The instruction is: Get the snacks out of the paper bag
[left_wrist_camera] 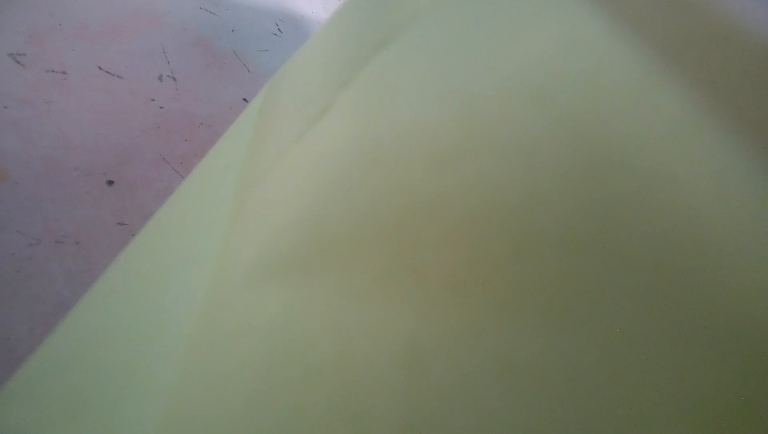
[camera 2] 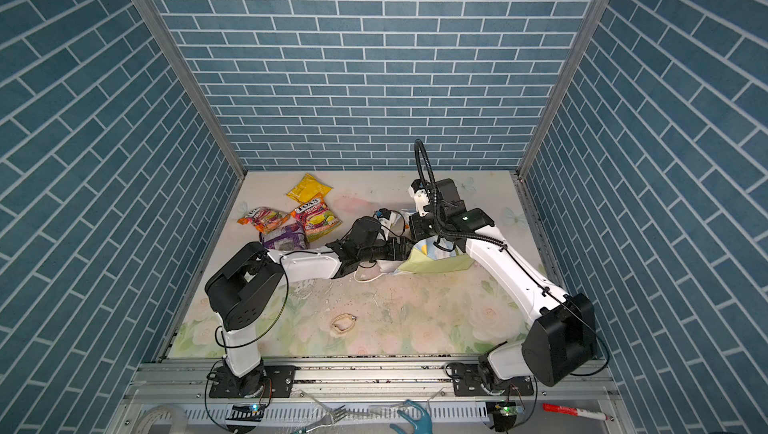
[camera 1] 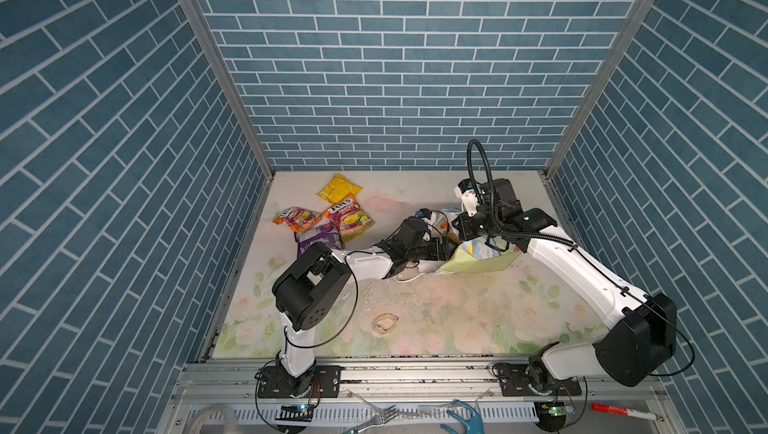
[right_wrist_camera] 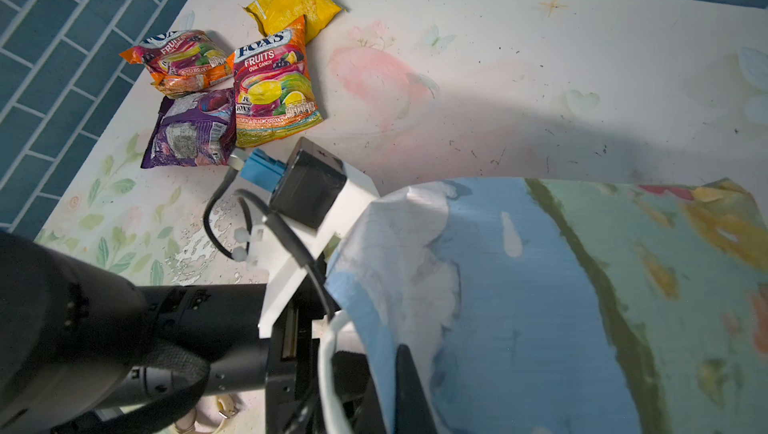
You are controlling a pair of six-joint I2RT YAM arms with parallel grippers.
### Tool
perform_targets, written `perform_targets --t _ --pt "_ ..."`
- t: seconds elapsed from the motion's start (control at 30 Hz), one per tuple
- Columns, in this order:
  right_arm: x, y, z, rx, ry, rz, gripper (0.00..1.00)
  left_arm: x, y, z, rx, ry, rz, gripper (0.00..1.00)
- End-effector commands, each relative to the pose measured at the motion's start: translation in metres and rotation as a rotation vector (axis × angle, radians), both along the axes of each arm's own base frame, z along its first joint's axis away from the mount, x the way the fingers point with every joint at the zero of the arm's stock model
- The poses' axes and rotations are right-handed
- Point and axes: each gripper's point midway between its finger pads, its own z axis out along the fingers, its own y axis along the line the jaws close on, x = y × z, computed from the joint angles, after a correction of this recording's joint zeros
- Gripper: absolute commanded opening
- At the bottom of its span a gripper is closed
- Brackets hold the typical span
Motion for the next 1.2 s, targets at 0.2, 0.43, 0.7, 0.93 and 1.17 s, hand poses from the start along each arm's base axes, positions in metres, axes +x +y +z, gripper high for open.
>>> perform_targets --t 0.2,0.43,0.7,0.93,1.17 --pt "-0.004 0.017 0.023 0.124 -0.041 0.042 0.0 0.016 -0.014 -0.016 -0.012 0.023 0.03 0.89" --pt "-0.004 0.022 0.026 0.179 -0.049 0.042 0.0 0.025 -0.017 -0.027 -0.004 0.04 0.066 0.84" --pt "0.0 0.023 0.029 0.202 -0.055 0.026 0.0 0.028 -0.016 -0.027 0.004 0.026 0.078 0.72" --pt "0.009 0.014 0.025 0.192 -0.025 -0.086 0.0 0.026 -0.019 -0.021 -0.015 0.027 0.067 0.71" --pt "0.02 0.0 0.026 0.154 0.008 -0.209 0.0 0.017 -0.023 -0.018 -0.017 -0.027 0.05 0.66"
